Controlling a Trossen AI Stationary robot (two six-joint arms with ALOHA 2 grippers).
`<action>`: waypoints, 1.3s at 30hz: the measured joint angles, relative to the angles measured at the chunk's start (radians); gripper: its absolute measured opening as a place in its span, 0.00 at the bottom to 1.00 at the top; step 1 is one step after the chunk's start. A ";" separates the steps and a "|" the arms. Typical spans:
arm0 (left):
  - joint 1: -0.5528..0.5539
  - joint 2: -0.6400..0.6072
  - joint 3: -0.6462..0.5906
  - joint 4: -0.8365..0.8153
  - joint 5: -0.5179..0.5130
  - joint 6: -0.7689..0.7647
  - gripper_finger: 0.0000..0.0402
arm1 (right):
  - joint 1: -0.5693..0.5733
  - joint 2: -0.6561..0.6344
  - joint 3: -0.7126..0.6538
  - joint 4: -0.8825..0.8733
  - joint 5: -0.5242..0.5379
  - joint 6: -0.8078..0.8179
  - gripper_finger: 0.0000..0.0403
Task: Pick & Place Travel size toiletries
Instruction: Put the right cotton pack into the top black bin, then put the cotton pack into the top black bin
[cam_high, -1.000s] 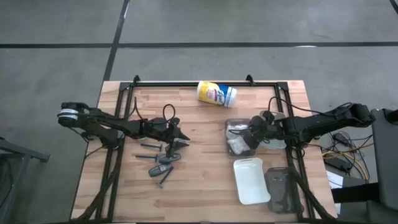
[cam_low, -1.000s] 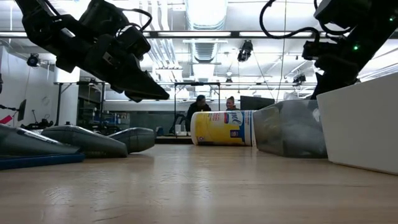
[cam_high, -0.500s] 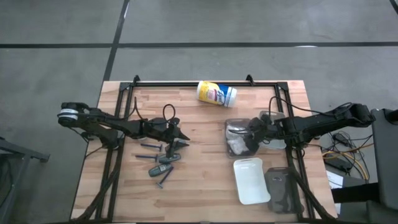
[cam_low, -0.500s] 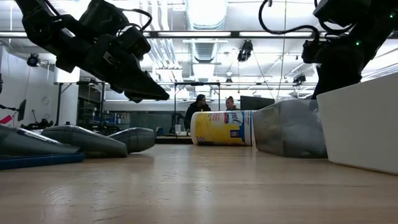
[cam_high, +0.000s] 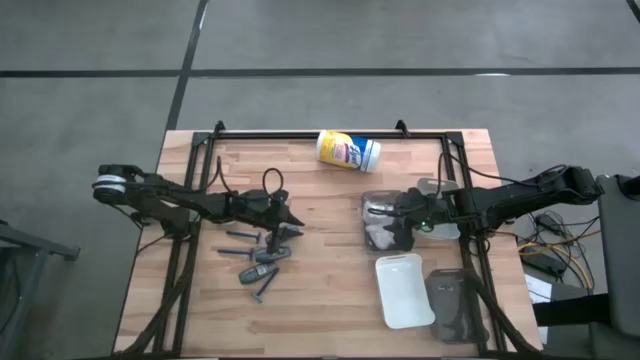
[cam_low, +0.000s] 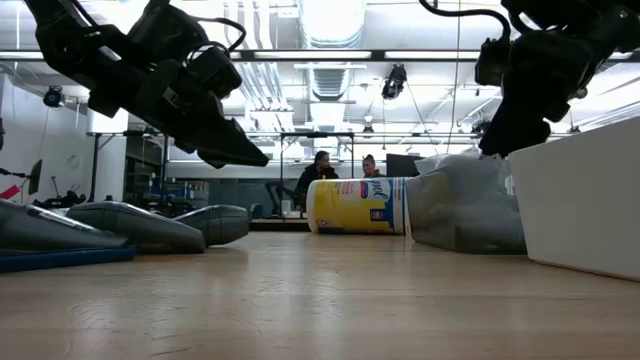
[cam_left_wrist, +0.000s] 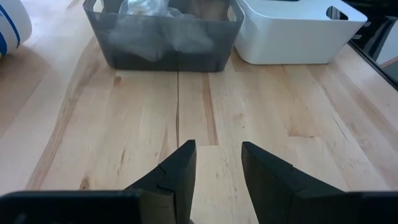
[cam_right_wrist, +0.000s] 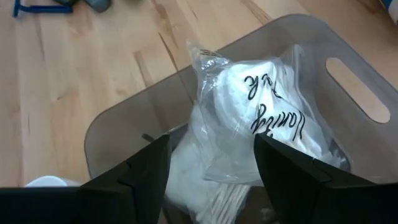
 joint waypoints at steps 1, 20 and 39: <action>0.000 0.000 0.000 -0.006 0.000 0.000 0.34 | 0.000 0.000 0.000 -0.002 0.001 0.000 0.57; 0.000 -0.240 0.010 -0.357 -0.011 0.010 0.34 | -0.001 0.000 0.047 -0.089 0.101 -0.059 0.44; -0.001 -0.484 0.007 -0.965 -0.220 -0.185 0.34 | 0.000 0.017 0.059 0.056 0.142 -0.140 0.27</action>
